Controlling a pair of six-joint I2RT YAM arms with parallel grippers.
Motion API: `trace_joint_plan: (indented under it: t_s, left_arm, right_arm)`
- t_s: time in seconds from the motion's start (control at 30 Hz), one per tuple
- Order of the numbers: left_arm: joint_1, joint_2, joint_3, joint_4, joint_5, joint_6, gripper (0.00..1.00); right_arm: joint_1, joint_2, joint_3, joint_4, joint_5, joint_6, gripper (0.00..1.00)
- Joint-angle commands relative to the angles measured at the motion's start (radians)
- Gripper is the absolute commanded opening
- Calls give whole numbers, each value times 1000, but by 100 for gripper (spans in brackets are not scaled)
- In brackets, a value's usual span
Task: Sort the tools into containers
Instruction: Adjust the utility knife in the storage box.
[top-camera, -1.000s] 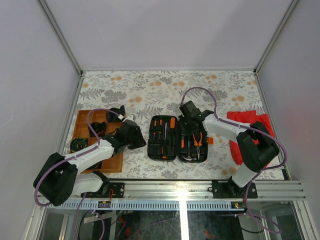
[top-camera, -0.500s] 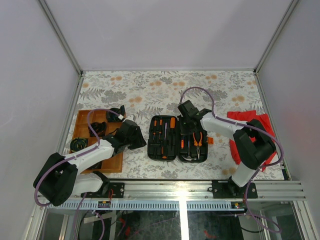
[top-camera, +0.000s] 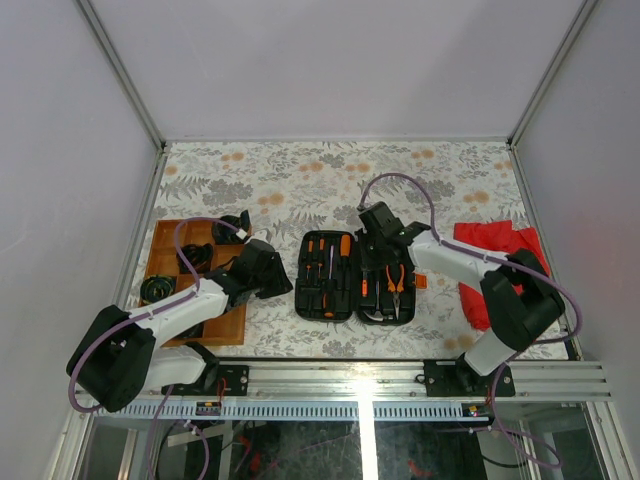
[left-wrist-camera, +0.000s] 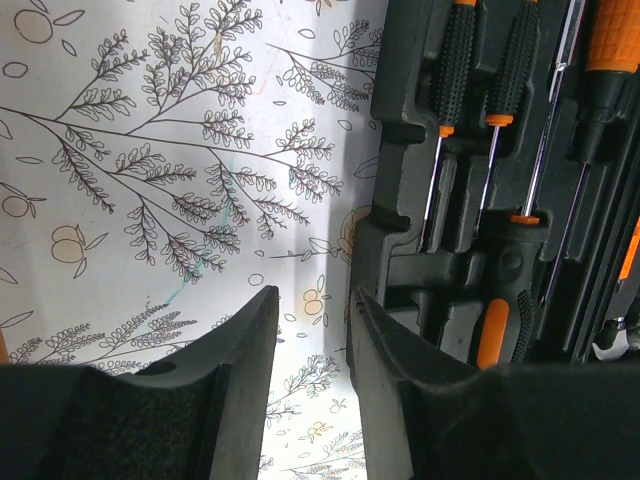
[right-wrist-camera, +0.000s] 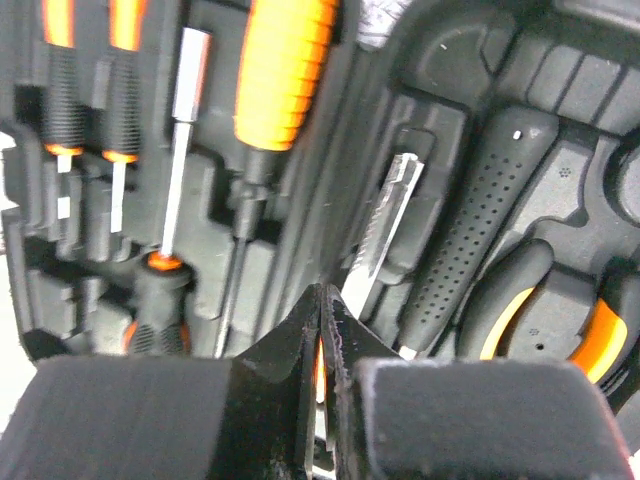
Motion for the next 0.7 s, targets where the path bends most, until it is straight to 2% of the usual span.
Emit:
trace_joint_plan:
  t_s: [0.0,0.13,0.43,0.67]
  left_arm:
    - [9,-6,7,38,1,4,33]
    - [8,-8,6,37,3,2,33]
    - [8,-9,5,36,-1,5,34]
    - [16,-21,5,47,-5,5,37]
  right_arm:
    - [19,-136,-26,130,-31,13,6]
    - [18,-184,-58,168,1,31,7]
    - [19,-195,-54,30,170,57,8]
    - [10,-261,-130,3,234,78,15]
